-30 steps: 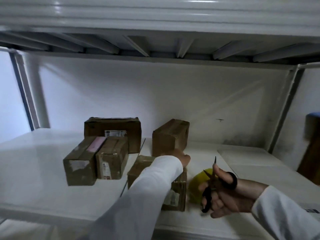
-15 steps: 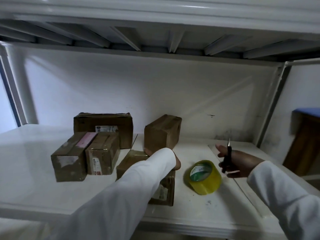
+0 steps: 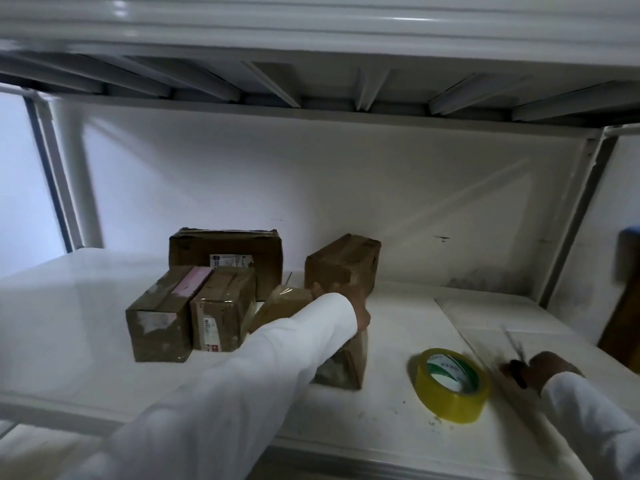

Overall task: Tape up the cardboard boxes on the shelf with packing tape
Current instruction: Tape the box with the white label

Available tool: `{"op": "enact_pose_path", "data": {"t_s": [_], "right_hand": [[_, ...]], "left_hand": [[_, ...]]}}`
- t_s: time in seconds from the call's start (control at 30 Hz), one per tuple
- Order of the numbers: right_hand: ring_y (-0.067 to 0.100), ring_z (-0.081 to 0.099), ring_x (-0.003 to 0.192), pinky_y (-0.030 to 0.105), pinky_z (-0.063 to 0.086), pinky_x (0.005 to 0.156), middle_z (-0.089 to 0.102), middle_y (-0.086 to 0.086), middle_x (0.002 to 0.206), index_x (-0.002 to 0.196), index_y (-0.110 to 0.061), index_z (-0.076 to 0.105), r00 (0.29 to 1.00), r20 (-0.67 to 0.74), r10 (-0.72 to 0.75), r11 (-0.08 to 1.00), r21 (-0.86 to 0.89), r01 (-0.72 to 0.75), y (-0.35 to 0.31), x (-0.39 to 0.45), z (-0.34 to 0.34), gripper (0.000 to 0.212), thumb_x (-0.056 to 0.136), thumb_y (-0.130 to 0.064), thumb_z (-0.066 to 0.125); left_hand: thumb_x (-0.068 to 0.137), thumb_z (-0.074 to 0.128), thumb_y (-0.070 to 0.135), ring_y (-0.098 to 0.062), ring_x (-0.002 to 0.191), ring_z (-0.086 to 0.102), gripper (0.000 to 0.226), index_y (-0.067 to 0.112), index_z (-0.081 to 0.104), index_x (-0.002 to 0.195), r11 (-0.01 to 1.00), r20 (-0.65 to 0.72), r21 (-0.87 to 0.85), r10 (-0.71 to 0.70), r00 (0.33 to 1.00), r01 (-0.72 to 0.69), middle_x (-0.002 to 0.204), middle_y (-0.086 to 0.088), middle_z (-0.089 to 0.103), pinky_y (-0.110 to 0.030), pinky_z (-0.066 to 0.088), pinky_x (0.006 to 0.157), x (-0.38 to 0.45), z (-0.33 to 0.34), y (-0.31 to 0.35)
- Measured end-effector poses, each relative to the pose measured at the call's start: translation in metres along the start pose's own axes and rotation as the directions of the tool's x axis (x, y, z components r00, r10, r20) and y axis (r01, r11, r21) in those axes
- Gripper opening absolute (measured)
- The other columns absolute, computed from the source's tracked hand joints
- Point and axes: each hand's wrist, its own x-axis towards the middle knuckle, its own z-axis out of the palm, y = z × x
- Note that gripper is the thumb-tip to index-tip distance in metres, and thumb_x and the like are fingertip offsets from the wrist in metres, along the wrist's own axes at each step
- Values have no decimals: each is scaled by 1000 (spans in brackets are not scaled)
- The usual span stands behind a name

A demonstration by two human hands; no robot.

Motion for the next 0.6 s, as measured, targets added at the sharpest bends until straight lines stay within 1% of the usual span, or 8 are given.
{"op": "enact_pose_path", "data": {"t_s": [0.13, 0.2, 0.27, 0.37, 0.43, 0.5, 0.57, 0.6], "right_hand": [[21, 55, 97, 30, 45, 92, 57, 6, 109, 117, -13, 55, 1000, 9, -23, 954, -300, 25, -7, -6, 1, 62, 67, -42, 77], [21, 54, 109, 30, 41, 99, 55, 6, 121, 121, -14, 52, 999, 0, -41, 932, -361, 38, -20, -14, -2, 66, 67, -40, 78], [24, 56, 107, 34, 43, 96, 58, 8, 117, 115, -14, 57, 996, -34, -87, 948, -310, 73, -35, -17, -9, 46, 75, -32, 71], [31, 58, 104, 38, 46, 91, 61, 12, 118, 115, -17, 59, 948, -117, -297, 955, -39, 295, -71, -33, -14, 28, 92, -32, 55], [30, 61, 99, 39, 48, 87, 62, 10, 116, 116, -21, 54, 897, -23, -441, 842, 336, 423, -107, -60, -13, 31, 94, -43, 50], [30, 65, 95, 37, 54, 75, 64, 10, 110, 113, -20, 53, 833, 255, -491, 677, 714, 180, -144, -94, -10, 38, 95, -51, 40], [36, 65, 94, 39, 57, 66, 64, 17, 106, 111, -20, 55, 751, 401, -524, 589, 808, -20, -169, -117, -6, 50, 93, -60, 32], [39, 64, 96, 40, 57, 65, 62, 19, 108, 114, -24, 54, 729, 403, -553, 587, 810, -3, -178, -124, -2, 52, 91, -64, 31]], "left_hand": [[90, 56, 18, -21, 111, 52, 21, 21, 60, 110, 892, -307, -426, 13, 952, -149, 117, 1, 59, -29, 37, 92, -4, -17, -19], [87, 62, 18, -18, 106, 55, 23, 23, 60, 109, 736, -355, -635, -7, 935, -235, 113, 3, 60, -25, 42, 87, -8, -16, -28], [83, 69, 19, -17, 99, 57, 22, 26, 62, 103, 605, -392, -743, -47, 919, -286, 105, 5, 61, -28, 49, 85, -8, -11, -38], [81, 72, 17, -15, 93, 57, 22, 28, 58, 93, 429, -434, -839, -160, 887, -334, 95, 9, 59, -24, 48, 78, -9, 1, -48], [81, 72, 19, -14, 95, 57, 23, 30, 53, 89, 389, -418, -865, -211, 884, -316, 96, 10, 57, -24, 47, 80, -14, 14, -52], [83, 70, 24, -14, 95, 55, 24, 29, 48, 91, 398, -364, -881, -231, 902, -254, 98, 9, 55, -24, 47, 79, -22, 31, -59], [84, 69, 27, -11, 90, 53, 28, 24, 44, 95, 488, -340, -850, -217, 915, -200, 94, 11, 51, -18, 42, 72, -33, 44, -74], [83, 70, 28, -9, 87, 51, 30, 24, 43, 96, 573, -349, -797, -182, 919, -189, 91, 12, 49, -16, 39, 69, -38, 49, -85]]}}
